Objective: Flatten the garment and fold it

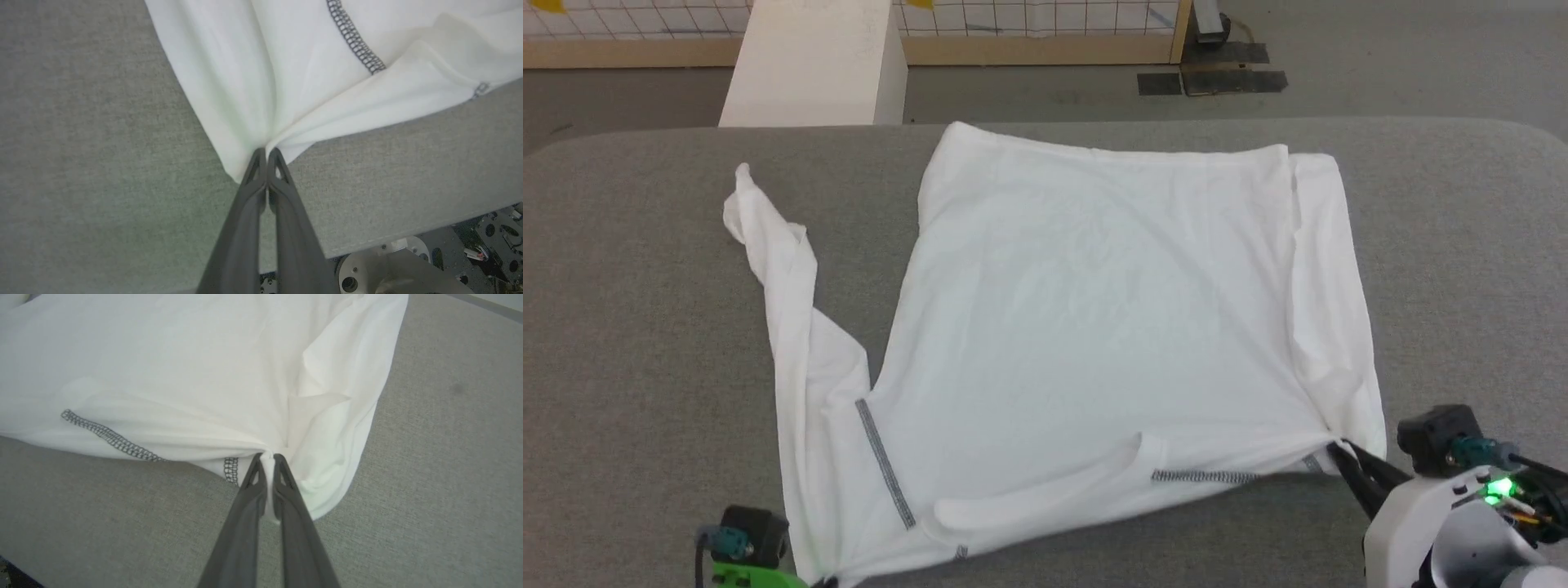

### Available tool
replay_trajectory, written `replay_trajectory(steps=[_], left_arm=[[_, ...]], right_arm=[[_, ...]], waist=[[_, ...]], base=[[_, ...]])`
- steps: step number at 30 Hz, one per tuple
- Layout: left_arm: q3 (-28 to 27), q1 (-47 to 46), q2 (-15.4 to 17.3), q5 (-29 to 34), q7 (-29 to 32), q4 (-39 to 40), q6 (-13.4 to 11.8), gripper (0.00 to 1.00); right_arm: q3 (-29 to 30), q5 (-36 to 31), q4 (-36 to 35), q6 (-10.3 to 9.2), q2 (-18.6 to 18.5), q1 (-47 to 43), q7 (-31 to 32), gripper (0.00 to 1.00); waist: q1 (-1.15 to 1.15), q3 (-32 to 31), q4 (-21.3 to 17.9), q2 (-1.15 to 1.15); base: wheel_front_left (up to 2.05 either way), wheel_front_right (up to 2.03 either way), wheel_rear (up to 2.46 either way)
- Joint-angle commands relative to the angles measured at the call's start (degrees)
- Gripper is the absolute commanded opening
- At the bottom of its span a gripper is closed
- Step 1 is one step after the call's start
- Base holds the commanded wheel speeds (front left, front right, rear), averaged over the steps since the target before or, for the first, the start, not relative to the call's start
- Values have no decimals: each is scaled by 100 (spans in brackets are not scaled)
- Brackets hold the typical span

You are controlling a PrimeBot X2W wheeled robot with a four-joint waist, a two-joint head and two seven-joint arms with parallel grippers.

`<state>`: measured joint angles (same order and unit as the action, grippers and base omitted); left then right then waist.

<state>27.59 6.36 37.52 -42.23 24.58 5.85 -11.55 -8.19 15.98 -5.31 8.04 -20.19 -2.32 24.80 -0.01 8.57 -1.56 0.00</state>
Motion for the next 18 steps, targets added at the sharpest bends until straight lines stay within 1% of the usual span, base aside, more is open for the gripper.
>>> replay_trajectory(steps=[1, 3, 8, 10, 12, 13, 14, 15, 16, 17, 18], left_arm=[[18, 256, 105, -68, 81, -28, -111, 0], [77, 458, 120, -125, 177, 61, -173, 0], [231, 838, 232, -179, 482, 230, -337, 0], [273, 898, 233, -178, 521, 289, -367, 0], [314, 871, 205, -125, 472, 339, -344, 0], [343, 834, 158, -109, 438, 353, -314, 0], [351, 788, 109, -72, 368, 360, -306, 0], [365, 713, 44, 7, 250, 358, -293, 11], [396, 673, -20, 27, 201, 342, -268, 25], [439, 638, -93, 31, 168, 323, -232, 100], [450, 596, -155, 55, 97, 314, -220, 100]], right_arm=[[98, -58, 6, -55, 12, -105, 36, 0], [51, -79, 57, -55, 17, -230, 99, 0], [-168, -62, 361, -55, -109, -283, 157, 0], [-208, -19, 514, -55, -119, -301, 213, 0], [-214, 19, 643, -55, -98, -321, 235, 0], [-229, 40, 728, -55, -92, -335, 239, 9], [-260, 51, 782, -55, -92, -342, 238, 27], [-297, 73, 836, -55, -88, -352, 222, 100], [-310, 99, 885, -55, -76, -367, 212, 100], [-316, 123, 930, -55, -60, -384, 192, 100], [-302, 157, 956, -55, -34, -399, 160, 100]], waist=[[1, -48, 16, 0], [1, -58, 12, 0], [1, -80, 23, 0], [1, -102, 70, 0], [1, -123, 126, 0], [1, -138, 158, 0], [1, -144, 173, 0], [1, -158, 193, 0], [1, -174, 208, 0], [1, -190, 220, 0], [1, -201, 230, 0]], base=[[0, 0, 0], [0, 0, 0], [0, 0, 0], [0, 0, 0], [0, 0, 0], [0, 0, 0], [0, 0, 0], [0, 0, 0], [0, 0, 0], [0, 0, 0], [0, 0, 0]])
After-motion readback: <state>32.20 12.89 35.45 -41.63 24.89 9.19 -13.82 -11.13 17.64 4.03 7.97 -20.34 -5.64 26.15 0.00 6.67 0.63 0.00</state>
